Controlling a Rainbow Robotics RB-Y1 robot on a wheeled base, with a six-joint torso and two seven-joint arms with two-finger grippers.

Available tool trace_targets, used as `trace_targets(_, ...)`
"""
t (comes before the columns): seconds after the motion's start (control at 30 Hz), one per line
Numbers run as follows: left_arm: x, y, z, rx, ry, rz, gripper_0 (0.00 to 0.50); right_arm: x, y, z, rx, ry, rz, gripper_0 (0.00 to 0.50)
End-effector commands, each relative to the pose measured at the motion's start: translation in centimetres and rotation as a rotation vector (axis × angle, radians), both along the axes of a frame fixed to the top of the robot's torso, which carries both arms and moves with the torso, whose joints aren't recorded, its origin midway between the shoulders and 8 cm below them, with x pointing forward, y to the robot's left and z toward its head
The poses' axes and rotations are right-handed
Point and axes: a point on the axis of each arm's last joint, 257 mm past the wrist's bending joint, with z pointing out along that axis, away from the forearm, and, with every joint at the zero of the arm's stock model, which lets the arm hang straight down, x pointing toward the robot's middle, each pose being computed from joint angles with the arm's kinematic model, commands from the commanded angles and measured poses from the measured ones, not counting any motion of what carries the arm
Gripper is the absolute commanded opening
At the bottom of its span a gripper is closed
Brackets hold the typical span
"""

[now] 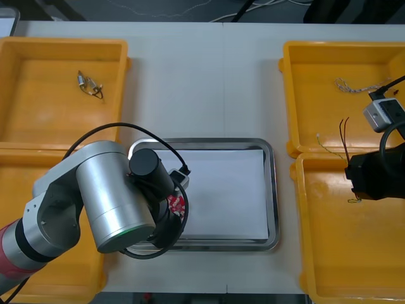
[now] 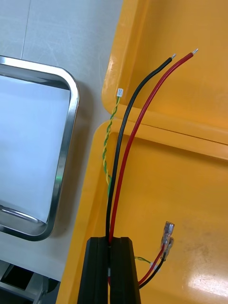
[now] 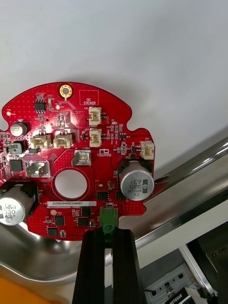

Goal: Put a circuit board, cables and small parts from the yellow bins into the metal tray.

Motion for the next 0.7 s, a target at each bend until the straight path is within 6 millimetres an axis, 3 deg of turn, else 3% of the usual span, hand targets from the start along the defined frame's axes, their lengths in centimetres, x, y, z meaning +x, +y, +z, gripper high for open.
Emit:
trace_targets(0.03, -0.8, 1.2, -1.3, 0.019, -0.004, -0.035, 0.0, -0.2, -0.3, 0.6, -0.062, -0.028, 0.033, 0.0)
trace_targets(0.7, -1.3, 2.4, -2.5, 0.049, -0.004, -0.031, 0.0, -0.1, -0.6, 0.8, -0.074, -0.042, 0.021, 0.0)
